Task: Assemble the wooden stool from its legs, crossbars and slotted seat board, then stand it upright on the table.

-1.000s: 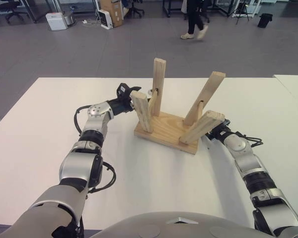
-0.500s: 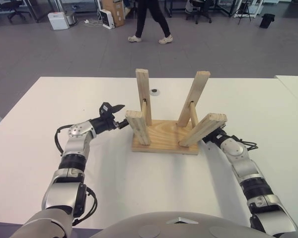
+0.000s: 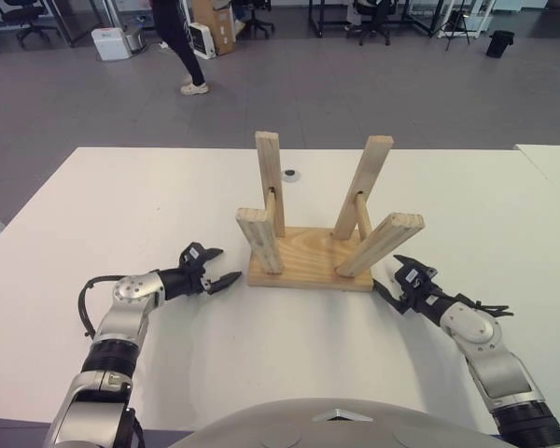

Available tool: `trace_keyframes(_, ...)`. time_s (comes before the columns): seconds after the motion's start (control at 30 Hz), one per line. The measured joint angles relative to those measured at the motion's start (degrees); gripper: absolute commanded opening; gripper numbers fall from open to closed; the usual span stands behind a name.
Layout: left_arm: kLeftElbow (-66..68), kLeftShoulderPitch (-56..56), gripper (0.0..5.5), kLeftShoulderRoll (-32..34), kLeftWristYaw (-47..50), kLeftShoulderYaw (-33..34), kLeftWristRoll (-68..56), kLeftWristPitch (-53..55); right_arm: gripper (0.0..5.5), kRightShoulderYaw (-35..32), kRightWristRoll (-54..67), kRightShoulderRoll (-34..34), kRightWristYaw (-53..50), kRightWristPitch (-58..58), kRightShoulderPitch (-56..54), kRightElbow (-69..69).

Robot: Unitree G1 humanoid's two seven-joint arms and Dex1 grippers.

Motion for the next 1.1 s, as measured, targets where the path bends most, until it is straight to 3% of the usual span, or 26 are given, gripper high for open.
trace_keyframes(0.33, -5.4, 1.8, 4.11, -2.1, 3.7, -2.5, -0.7, 3.3, 3.82, 0.9, -0.1, -0.9, 0.4, 4.1, 1.5, -4.4)
trace_keyframes(0.47, -15.8, 4.7, 4.11, 1.0, 4.0, -3.9, -0.7, 11.8, 3.82, 0.1, 3.8, -2.4, 1.7, 14.7, 6.1, -14.5)
trace_keyframes(0.63, -33.8, 5.3, 4.11, 4.0, 4.1, -1.6, -6.6, 29.9, 3.82, -8.9, 14.3, -3.7, 2.0, 28.3, 6.5, -25.5)
trace_keyframes(0.83, -45.8, 4.1, 4.11, 4.5, 6.2, 4.7, -18.4, 45.9, 3.82, -19.6, 25.6, -5.0, 2.0, 37.0, 0.9, -29.5)
trace_keyframes(0.97, -47.6, 1.7, 4.11, 3.4, 8.6, 7.8, -21.6, 50.9, 3.82, -23.6, 32.0, -3.8, 1.3, 41.4, -1.3, -29.8)
trace_keyframes(1.1, -47.6, 1.8, 4.11, 4.3, 8.6, 6.6, -21.0, 50.2, 3.82, -23.7, 32.3, -4.4, 1.9, 43.2, -2.3, -29.5)
